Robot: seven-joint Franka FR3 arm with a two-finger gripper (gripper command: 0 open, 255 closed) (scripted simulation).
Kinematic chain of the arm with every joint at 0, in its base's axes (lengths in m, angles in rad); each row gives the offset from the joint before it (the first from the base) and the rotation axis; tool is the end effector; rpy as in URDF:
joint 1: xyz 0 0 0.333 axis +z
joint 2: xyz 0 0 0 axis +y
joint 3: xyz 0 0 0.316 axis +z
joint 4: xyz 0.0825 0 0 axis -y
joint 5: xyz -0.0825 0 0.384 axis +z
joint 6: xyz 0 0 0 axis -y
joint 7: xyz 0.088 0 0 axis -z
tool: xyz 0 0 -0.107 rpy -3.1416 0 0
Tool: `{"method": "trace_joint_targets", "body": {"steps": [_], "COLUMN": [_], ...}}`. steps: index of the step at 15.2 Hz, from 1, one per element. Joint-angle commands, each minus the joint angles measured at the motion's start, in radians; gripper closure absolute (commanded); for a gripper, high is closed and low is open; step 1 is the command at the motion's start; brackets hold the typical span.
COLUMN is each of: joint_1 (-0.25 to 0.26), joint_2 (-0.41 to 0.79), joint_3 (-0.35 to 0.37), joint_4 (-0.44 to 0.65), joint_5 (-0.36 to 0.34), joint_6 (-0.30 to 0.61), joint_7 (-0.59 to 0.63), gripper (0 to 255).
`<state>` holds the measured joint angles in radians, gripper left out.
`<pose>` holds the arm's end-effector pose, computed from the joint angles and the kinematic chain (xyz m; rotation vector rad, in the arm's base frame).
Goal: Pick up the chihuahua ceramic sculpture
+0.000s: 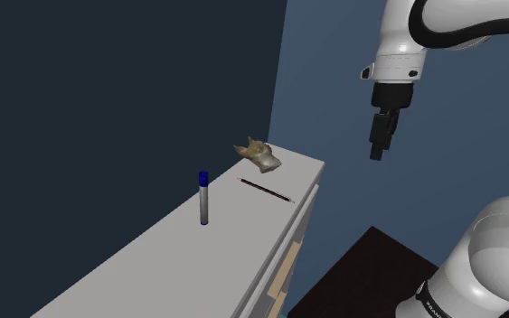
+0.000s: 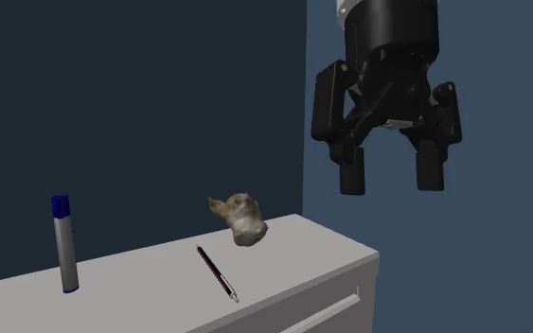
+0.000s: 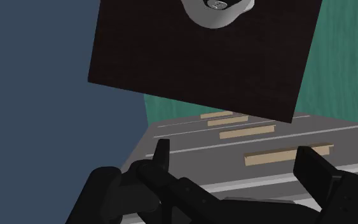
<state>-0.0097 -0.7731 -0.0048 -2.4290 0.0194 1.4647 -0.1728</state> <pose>0.2941 -0.0023 0.5446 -3.0776 -0.2470 0.2915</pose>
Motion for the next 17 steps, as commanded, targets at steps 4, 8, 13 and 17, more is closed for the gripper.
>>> {"method": "trace_joint_targets", "body": {"steps": [4, 8, 13, 17], "joint_1": [0.004, 0.010, 0.019, 0.025], "joint_2": [0.084, 0.204, 0.359, 0.484], "joint_3": [0.007, 0.015, 0.022, 0.027], "joint_4": [0.016, 0.055, 0.132, 0.213], "joint_5": [0.029, 0.066, 0.107, 0.138], "joint_6": [0.102, 0.228, 0.365, 0.456], "joint_7": [0.020, 0.041, 0.061, 0.073], "gripper": [0, 0, 0, 0]}}
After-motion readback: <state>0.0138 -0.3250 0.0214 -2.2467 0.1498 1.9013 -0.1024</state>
